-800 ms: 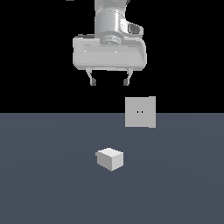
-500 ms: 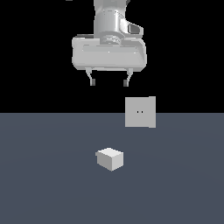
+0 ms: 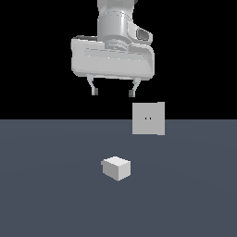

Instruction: Plug the charger into the wall socket.

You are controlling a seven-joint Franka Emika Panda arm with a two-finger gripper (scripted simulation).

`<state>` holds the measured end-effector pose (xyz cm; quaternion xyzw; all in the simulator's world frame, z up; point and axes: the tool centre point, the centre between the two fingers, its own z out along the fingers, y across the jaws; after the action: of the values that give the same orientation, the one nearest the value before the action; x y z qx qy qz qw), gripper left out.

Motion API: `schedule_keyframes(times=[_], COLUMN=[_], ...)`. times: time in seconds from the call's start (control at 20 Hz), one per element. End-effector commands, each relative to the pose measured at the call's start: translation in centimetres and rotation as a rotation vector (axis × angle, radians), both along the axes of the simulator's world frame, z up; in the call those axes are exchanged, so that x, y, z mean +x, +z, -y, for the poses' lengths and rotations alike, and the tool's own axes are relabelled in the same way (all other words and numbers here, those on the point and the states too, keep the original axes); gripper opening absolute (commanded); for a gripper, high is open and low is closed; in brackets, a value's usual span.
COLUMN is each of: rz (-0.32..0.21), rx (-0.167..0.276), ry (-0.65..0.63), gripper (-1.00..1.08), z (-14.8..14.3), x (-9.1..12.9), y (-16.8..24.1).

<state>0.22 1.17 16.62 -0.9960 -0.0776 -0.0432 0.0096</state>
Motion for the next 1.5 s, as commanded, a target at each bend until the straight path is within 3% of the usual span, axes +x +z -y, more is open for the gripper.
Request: schedule_keyframes(times=[0.0, 0.9, 1.45], rz=[0.008, 0.073, 0.099], rx=[0.002, 0.023, 0.034], ry=[0.044, 0.410, 0.563], gripper=[1.00, 1.00, 1.00], z=[-0.1, -0.1, 0.6], x=[-0.7, -6.3, -8.4], y=[-0.7, -6.9, -9.6])
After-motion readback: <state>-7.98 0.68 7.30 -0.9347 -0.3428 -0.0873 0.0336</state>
